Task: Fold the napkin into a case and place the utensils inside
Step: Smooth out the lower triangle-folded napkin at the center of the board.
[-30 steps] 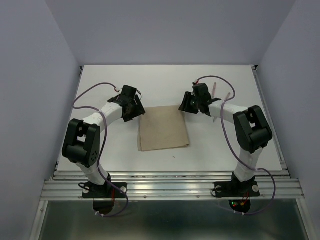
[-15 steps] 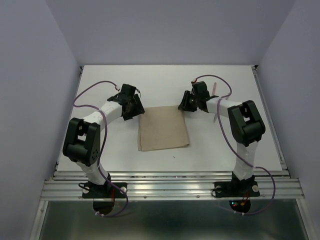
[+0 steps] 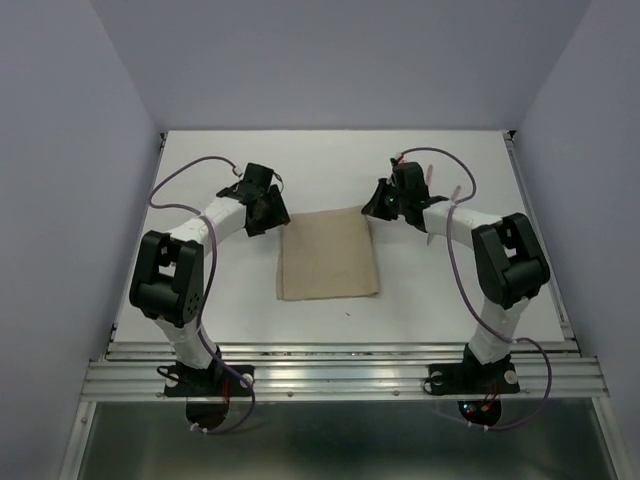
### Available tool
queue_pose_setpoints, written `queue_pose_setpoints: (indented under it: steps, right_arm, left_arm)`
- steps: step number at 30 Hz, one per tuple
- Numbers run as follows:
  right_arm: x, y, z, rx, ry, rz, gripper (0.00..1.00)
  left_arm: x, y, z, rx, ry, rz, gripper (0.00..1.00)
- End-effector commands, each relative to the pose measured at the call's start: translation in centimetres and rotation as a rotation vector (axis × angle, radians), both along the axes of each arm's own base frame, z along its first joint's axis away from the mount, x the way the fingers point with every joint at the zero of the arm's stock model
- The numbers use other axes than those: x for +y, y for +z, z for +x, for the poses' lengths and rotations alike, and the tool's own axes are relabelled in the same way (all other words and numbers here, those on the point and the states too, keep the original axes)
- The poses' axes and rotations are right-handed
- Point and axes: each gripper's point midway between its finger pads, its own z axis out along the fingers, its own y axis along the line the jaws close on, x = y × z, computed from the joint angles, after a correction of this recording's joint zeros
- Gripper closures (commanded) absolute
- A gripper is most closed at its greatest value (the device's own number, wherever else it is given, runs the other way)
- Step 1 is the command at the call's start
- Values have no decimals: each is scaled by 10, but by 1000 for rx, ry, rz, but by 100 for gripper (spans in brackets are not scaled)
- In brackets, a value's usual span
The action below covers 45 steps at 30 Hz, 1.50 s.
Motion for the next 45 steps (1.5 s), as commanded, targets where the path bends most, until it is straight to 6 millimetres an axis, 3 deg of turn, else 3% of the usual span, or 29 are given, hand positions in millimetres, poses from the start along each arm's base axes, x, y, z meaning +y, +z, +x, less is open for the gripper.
queue_pose_setpoints:
  steps: [1, 2, 3, 4, 5, 6, 8, 10, 12, 17, 21, 23, 25, 29, 32, 36, 39, 40, 41, 43, 45]
  right_arm:
    - [-14, 64, 4, -178, -79, 27, 99]
    - [-17, 61, -1, -170, -86, 22, 99]
    - [-24, 41, -14, -131, -95, 0, 99]
    - [-27, 35, -21, -118, -102, -4, 99]
    - [-32, 29, -26, -109, -119, -13, 93]
    - [-39, 10, -38, -72, -130, -35, 86]
    - [-44, -3, -45, -47, -138, -59, 79]
    - [-49, -9, -51, -20, -147, -84, 72]
    - [-56, 1, -50, -46, -176, -100, 53]
    - [-72, 13, -53, -62, -230, -126, 51]
    - [-86, 6, -63, -21, -272, -104, 55]
    - [-86, 3, -71, -8, -274, -91, 61]
    - [-79, -6, -85, 32, -222, -60, 72]
    - [-65, -18, -111, 90, -138, 10, 90]
    - [-60, -30, -131, 132, -120, 23, 91]
    - [-41, -41, -150, 165, -79, 33, 92]
    - [-11, -45, -159, 179, -21, 61, 92]
    - [10, -41, -161, 176, 19, 79, 93]
    - [12, -44, -160, 179, 18, 86, 93]
    - [43, -25, -158, 143, 78, 143, 93]
    - [51, -16, -157, 131, 91, 171, 92]
  left_arm:
    - [6, 48, 10, -101, 5, 16, 27]
    - [8, 50, 9, -103, 10, 17, 27]
    - [8, 55, 8, -115, 11, 13, 27]
    - [9, 55, 6, -113, 14, 11, 27]
    - [8, 55, 5, -116, 13, 7, 27]
    - [8, 55, 4, -115, 13, 7, 27]
    - [8, 54, 3, -111, 10, 5, 27]
    - [7, 53, 4, -106, 7, 5, 27]
    - [8, 54, 3, -104, 6, 15, 27]
    - [4, 66, 2, -131, -3, 32, 27]
    - [-19, 71, -7, -131, -48, 44, 29]
    - [-43, 69, -17, -126, -95, 35, 31]
    - [-65, 65, -28, -119, -143, 30, 35]
    - [-73, 49, -37, -92, -156, 18, 49]
    - [-70, 48, -35, -93, -150, 36, 51]
    - [-69, 62, -27, -119, -158, 62, 51]
    - [-73, 80, -15, -160, -176, 70, 51]
    - [-77, 85, -11, -167, -193, 73, 51]
    - [-79, 87, -8, -171, -198, 72, 51]
    - [-85, 87, -3, -166, -210, 76, 51]
    - [-89, 86, -3, -159, -227, 80, 51]
